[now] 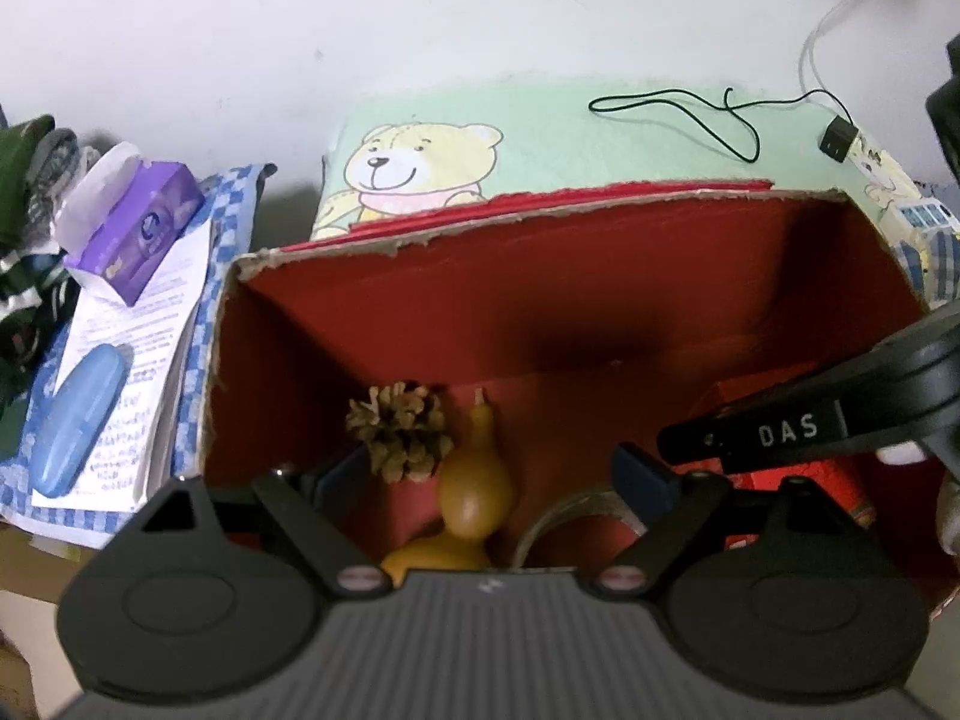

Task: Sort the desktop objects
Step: 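Withdraw the right gripper up out of the red bin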

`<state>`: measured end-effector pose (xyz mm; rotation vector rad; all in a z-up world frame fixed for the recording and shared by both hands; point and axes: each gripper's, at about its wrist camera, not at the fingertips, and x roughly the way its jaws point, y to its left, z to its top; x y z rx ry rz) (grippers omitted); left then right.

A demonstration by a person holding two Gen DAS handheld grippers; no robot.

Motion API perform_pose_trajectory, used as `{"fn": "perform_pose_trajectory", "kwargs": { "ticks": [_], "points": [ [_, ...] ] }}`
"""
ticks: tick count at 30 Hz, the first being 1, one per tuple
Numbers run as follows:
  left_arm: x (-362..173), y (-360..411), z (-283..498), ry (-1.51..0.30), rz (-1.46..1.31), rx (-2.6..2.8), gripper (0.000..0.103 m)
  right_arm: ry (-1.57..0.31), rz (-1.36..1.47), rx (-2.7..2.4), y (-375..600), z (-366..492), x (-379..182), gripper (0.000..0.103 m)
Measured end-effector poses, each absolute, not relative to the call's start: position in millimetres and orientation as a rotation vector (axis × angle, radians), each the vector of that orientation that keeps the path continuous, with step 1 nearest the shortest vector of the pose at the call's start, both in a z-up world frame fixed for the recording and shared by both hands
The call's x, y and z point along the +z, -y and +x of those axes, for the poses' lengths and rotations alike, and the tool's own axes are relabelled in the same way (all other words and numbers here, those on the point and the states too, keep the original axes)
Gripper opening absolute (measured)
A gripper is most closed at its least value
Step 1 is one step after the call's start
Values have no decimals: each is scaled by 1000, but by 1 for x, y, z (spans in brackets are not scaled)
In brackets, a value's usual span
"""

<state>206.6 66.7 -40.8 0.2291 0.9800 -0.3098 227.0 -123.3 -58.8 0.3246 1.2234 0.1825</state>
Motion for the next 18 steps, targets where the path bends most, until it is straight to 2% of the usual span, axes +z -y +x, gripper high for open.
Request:
{"fn": "perform_pose_trajectory", "kwargs": {
  "ticks": [18],
  "points": [
    [-40, -64, 202, -954, 256, -272, 90, -1090, 329, 136, 125, 214, -51, 27]
  ]
}}
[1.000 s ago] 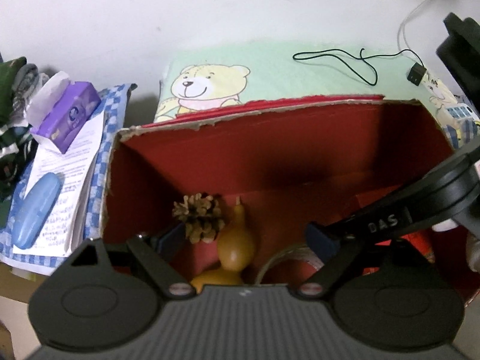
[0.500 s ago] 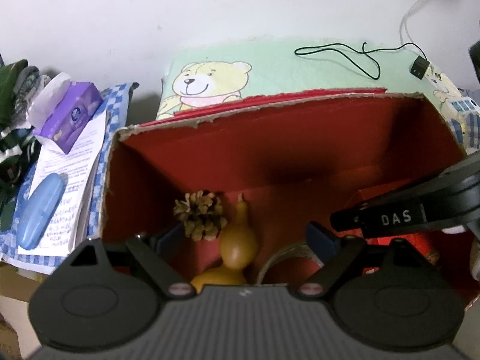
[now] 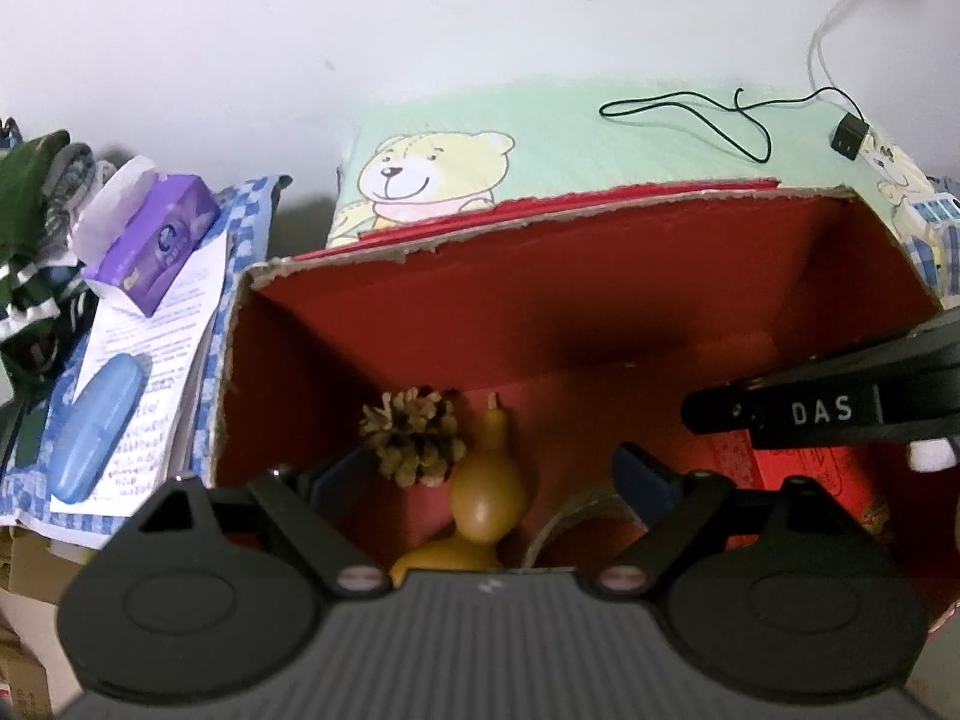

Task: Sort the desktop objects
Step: 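Withdraw the right gripper up out of the red bin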

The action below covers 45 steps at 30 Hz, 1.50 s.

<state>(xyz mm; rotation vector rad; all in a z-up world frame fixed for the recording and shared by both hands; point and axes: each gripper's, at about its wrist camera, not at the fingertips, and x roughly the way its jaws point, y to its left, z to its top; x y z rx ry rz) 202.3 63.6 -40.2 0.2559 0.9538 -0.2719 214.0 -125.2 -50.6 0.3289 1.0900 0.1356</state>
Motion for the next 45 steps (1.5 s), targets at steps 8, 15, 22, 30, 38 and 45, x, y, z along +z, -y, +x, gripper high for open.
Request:
{"fn": "perform_pose_trajectory", "kwargs": {
  "ticks": [8, 15, 22, 30, 38, 45],
  "points": [
    [-39, -61, 200, -933, 280, -248, 90, -1065, 338, 131, 126, 211, -51, 26],
    [-40, -60, 201, -935, 292, -223, 91, -1067, 327, 122, 125, 211, -52, 26],
    [-41, -57, 201, -938, 313, -204, 91, -1083, 328, 124, 125, 212, -54, 24],
    [-42, -56, 200, -936, 328, -194, 91, -1073, 338, 122, 126, 211, -53, 23],
    [-41, -52, 198, -921, 352, -185, 91, -1037, 349, 111, 128, 207, -50, 22],
    [-25, -67, 190, -898, 273, -201, 88, -965, 388, 130, 134, 198, -45, 23]
  ]
}}
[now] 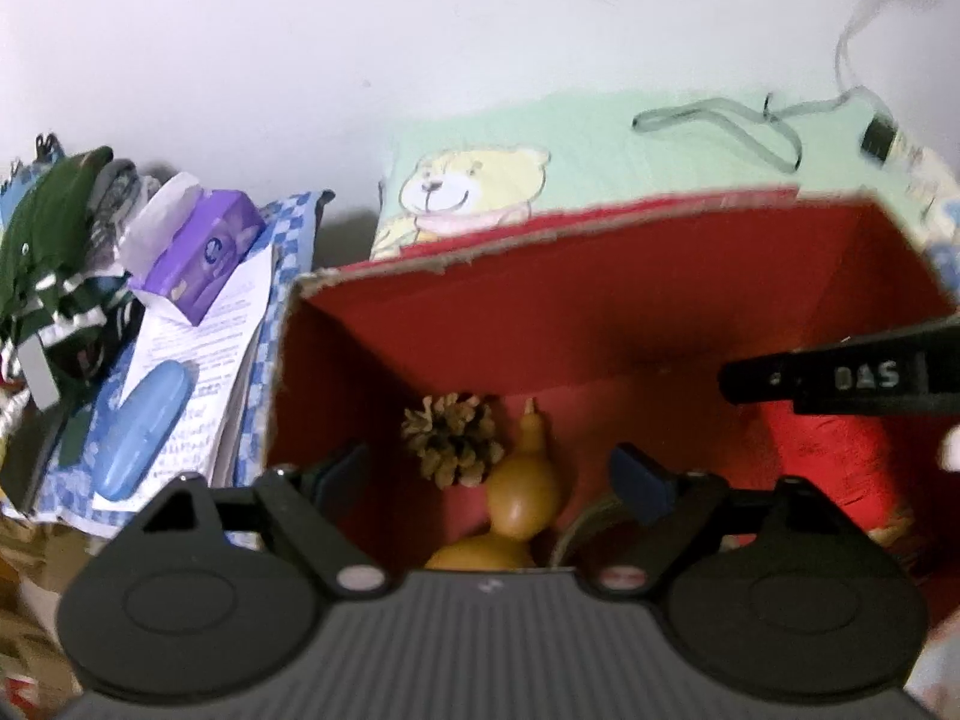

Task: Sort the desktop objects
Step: 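Withdraw the right gripper up out of the red bin, then move the right gripper to the beige rope strap and close on it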

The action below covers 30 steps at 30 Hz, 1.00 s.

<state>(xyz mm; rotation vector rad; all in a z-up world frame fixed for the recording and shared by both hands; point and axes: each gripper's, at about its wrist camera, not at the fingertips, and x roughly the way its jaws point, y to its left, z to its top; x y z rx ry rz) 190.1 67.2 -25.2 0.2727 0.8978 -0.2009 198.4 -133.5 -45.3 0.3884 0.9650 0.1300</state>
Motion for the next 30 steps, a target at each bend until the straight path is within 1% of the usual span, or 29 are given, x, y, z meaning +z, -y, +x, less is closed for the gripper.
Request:
{"fn": "perform_pose_trajectory", "kwargs": {
  "ticks": [2, 4, 6, 8, 13, 15, 16, 17, 18, 20, 23, 28, 30],
  "points": [
    [-10, -74, 183, -862, 237, -206, 90, -927, 409, 143, 137, 195, -42, 24],
    [3, -77, 176, -837, 235, -187, 90, -898, 440, 156, 142, 192, -41, 24],
    [13, -80, 169, -827, 230, -173, 91, -853, 442, 138, 142, 186, -36, 27],
    [20, -85, 162, -823, 214, -174, 93, -804, 433, 116, 142, 178, -28, 27],
    [38, -110, 138, -789, 147, -205, 93, -698, 492, 172, 138, 140, -5, 27],
    [44, -127, 122, -752, 112, -223, 95, -639, 470, 218, 129, 118, 10, 28],
    [46, -134, 117, -743, 94, -223, 98, -608, 452, 247, 124, 106, 18, 33],
    [48, -142, 111, -740, 75, -220, 98, -587, 436, 276, 119, 95, 25, 36],
    [48, -151, 105, -739, 58, -223, 98, -574, 425, 315, 114, 84, 31, 42],
    [45, -164, 94, -734, 52, -216, 95, -572, 431, 413, 106, 67, 36, 43],
    [36, -179, 79, -749, 58, -223, 94, -599, 426, 507, 98, 55, 35, 43],
    [20, -195, 61, -807, 28, -265, 94, -726, 355, 569, 80, 52, 14, 43],
    [10, -197, 59, -846, 23, -273, 94, -794, 344, 568, 72, 55, 0, 46]
  ]
}}
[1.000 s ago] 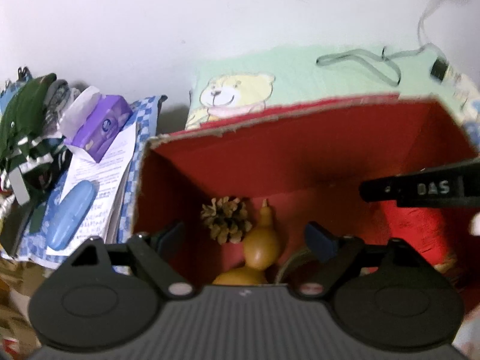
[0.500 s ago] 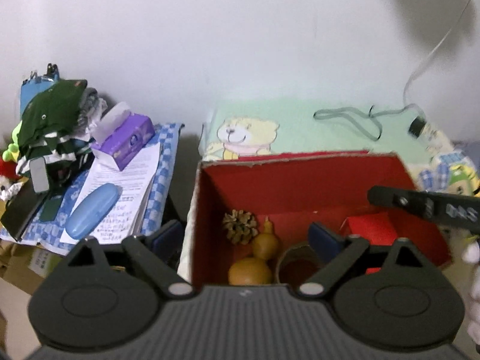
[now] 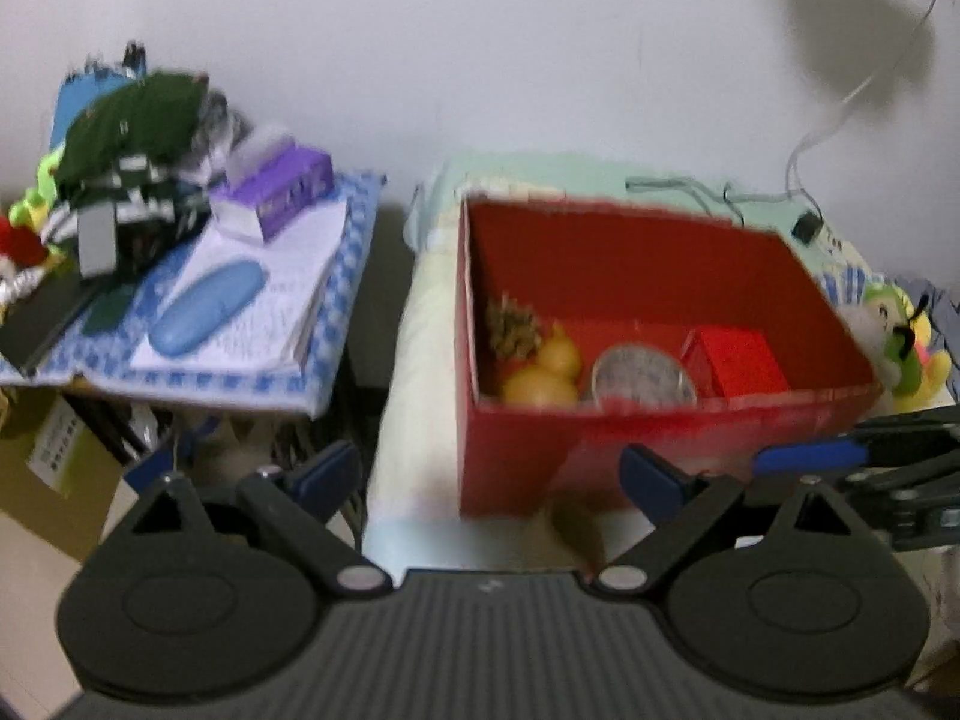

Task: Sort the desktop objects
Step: 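Move the right gripper to the beige rope strap and close on it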

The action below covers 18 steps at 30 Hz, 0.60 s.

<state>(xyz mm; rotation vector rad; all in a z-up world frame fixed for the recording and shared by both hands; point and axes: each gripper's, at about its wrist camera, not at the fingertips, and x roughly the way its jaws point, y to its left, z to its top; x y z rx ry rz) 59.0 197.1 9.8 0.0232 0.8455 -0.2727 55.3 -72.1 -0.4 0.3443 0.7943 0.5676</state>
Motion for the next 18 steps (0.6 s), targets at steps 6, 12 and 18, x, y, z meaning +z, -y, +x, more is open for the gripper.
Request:
{"fn": "perform_pose_trajectory", "kwargs": {
  "ticks": [6, 12, 18],
  "points": [
    [-26, -191, 48, -990, -11, -367, 95, -976, 412, 483, 60, 70, -46, 47],
    [-65, -168, 42, -1093, 53, -358, 96, -1062, 497, 514, 50, 73, -67, 52],
    [-86, -160, 48, -1155, 40, -356, 90, -1119, 460, 521, 34, 74, -81, 53]
  ]
}}
